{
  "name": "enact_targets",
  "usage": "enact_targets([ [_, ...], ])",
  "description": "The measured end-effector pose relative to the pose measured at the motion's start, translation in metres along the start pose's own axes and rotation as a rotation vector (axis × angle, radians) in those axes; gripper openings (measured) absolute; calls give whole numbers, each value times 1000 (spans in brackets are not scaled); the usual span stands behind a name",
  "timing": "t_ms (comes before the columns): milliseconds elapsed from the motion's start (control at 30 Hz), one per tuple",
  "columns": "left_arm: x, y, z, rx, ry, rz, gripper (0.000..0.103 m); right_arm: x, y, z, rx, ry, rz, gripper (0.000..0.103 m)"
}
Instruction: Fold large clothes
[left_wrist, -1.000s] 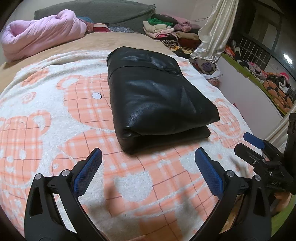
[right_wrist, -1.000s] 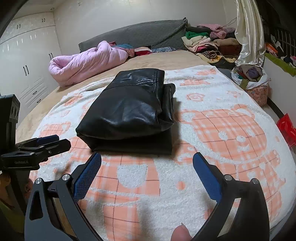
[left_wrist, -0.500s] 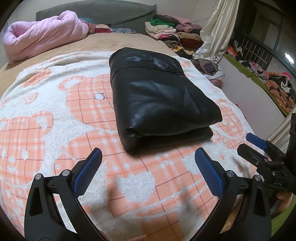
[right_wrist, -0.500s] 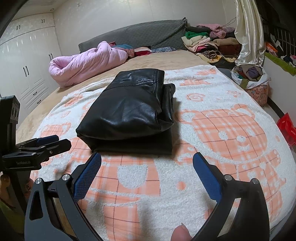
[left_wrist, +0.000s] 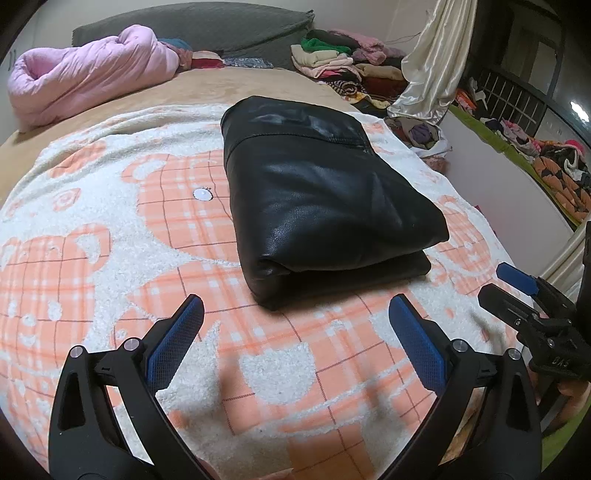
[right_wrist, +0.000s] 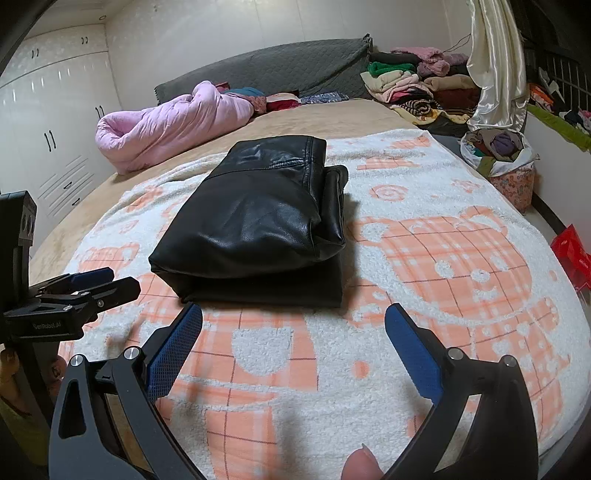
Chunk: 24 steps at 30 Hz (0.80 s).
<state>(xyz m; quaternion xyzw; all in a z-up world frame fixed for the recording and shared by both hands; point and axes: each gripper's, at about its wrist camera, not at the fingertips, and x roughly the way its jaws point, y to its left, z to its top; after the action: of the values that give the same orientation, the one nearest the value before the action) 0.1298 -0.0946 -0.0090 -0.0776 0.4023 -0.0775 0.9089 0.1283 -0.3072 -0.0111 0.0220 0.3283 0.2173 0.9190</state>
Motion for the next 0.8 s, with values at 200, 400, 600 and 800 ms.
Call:
enact_targets([
  [200, 1, 1, -1, -1, 4, 4, 94, 0, 0, 0, 0, 3, -3, 99],
  [400, 1, 4, 0, 2, 2, -4, 94, 0, 0, 0, -1, 1, -2, 99],
  [600, 0, 7, -1, 5, -1, -7, 94, 1, 0, 0, -1, 2, -5, 99],
  [800, -1, 6, -1, 13, -2, -4, 94, 2, 2, -1, -15, 0, -26, 99],
])
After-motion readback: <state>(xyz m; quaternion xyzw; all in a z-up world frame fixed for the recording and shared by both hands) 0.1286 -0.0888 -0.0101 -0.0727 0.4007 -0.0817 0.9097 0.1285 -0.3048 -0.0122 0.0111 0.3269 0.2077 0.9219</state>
